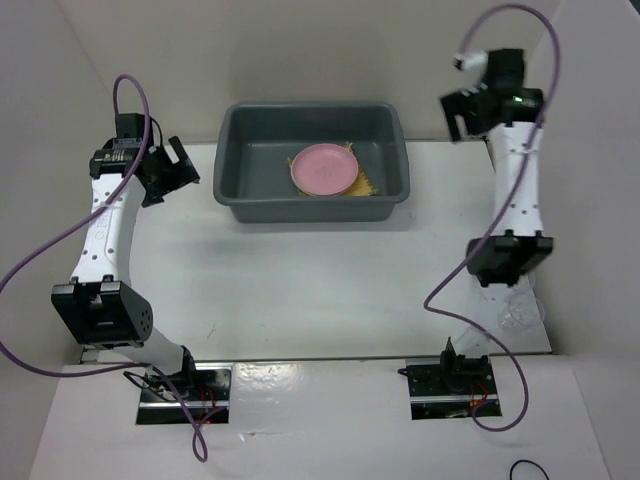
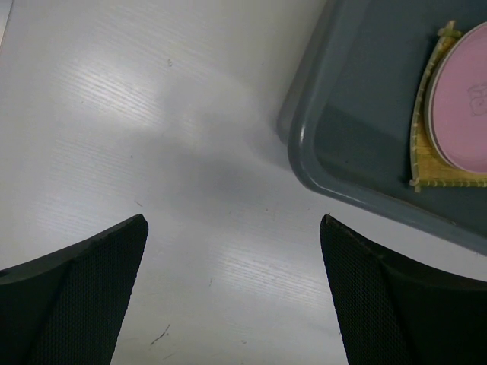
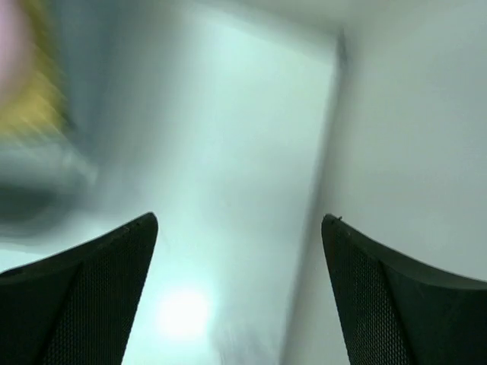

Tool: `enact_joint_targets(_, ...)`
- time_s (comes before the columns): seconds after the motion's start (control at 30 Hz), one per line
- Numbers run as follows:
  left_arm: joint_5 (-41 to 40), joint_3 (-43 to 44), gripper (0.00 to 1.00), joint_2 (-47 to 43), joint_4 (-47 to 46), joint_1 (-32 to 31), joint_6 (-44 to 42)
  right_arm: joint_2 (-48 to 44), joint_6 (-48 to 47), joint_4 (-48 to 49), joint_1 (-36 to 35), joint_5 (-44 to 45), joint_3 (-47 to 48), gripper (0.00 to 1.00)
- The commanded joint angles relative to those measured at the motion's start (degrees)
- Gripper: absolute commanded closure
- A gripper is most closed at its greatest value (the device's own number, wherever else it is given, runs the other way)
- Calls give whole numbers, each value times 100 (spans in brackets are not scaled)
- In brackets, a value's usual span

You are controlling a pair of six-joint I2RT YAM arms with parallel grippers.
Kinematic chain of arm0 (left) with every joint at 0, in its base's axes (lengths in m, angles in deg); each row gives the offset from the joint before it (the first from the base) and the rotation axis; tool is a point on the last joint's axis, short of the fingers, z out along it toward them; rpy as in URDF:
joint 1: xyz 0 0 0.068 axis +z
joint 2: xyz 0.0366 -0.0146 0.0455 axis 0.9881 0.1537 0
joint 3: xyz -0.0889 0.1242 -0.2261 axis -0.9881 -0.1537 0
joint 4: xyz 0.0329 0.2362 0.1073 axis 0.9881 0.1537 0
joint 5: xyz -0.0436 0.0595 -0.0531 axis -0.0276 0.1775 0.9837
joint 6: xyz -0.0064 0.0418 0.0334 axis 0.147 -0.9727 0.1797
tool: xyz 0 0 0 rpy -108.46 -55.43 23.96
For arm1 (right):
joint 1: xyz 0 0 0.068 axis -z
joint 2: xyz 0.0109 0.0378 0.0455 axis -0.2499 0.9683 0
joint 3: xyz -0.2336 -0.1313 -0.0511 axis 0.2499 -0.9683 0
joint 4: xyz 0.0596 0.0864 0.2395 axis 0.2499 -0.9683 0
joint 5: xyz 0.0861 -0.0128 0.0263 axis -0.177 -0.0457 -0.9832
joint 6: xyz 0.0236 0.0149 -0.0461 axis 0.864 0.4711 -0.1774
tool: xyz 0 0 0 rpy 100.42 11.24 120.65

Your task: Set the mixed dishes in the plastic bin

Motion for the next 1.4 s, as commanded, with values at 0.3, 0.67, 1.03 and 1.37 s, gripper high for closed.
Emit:
enact_joint_targets(0.3, 880, -251, 0, 257, -522, 92, 21, -3260, -481, 497, 2630, 59, -7256, 13)
enact_joint_targets(0.67, 1162, -409, 0, 319, -469, 92, 179, -3589, -869, 1350, 3008, -55, -9033, 22)
enact_joint_targets(1.03, 1038, -875, 0, -173, -417, 92, 179, -3000, -1115, 1860, 3184, -55, -8884, 26)
enact_joint_targets(1.37, 880, -1138, 0, -463, -522, 92, 179, -3341, -720, 193, 2284, -898, -6129, 100)
